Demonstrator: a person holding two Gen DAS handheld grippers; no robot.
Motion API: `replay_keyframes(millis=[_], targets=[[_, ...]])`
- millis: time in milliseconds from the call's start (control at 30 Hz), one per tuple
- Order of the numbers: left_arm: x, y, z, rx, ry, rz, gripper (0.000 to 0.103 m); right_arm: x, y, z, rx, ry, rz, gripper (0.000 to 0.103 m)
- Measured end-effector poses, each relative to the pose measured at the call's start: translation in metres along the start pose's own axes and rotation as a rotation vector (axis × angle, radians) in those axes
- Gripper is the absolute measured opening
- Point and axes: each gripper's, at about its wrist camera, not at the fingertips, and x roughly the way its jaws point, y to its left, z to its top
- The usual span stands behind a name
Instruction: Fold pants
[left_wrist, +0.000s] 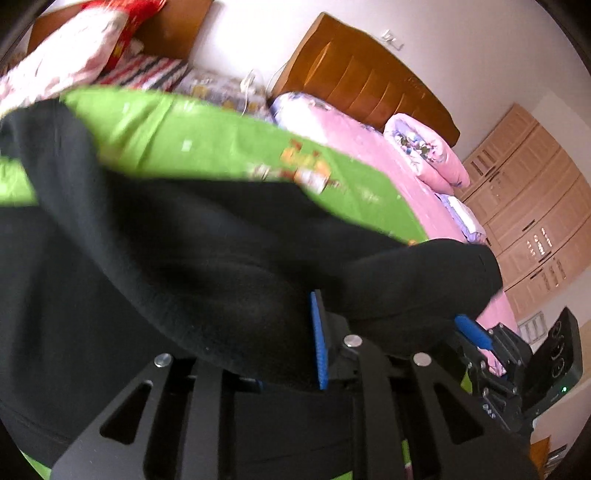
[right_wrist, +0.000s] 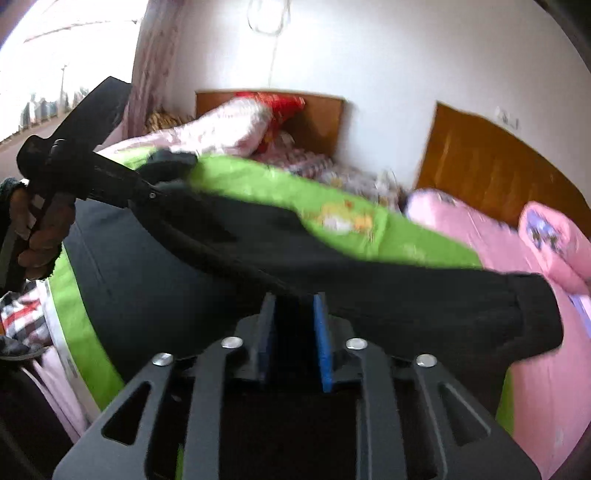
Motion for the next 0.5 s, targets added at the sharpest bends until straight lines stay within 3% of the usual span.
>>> replay_keyframes(millis=[33,100,133,200,300,433,500], targets=[[0.007,0.009,-0.008,-0.014,0.021,-0.013,0.039,-0.002,-0.002,-0.005,0.044,0.016,-0.007,0.044],[0.018,0.02,-0.016,-0.038,0.069,-0.027,0.056,-0.018,-0.014,-0.016,0.165,-0.023,0.0,0.055],[0.016,0.025,-0.019,-0.048,0.039,-0.072,0.063,-0.025,-0.02,-0.02,0.219,-0.039,0.01,0.057],[0.015,0.033,-0.023,-0.052,0.012,-0.15,0.067,-0.041,-0.044,-0.039,0.403,-0.066,0.01,0.067],[0.011,0.041,-0.024,-0.079,-0.01,-0.211,0.07,-0.055,-0.073,-0.071,0.62,-0.05,-0.008,0.072],[0.011,0.04,-0.025,-0.072,-0.027,-0.214,0.074,-0.057,-0.105,-0.111,0.879,-0.038,0.061,0.072],[0.014,0.033,-0.027,-0.04,-0.022,-0.205,0.08,-0.053,-0.111,-0.114,0.912,-0.024,0.051,0.072]])
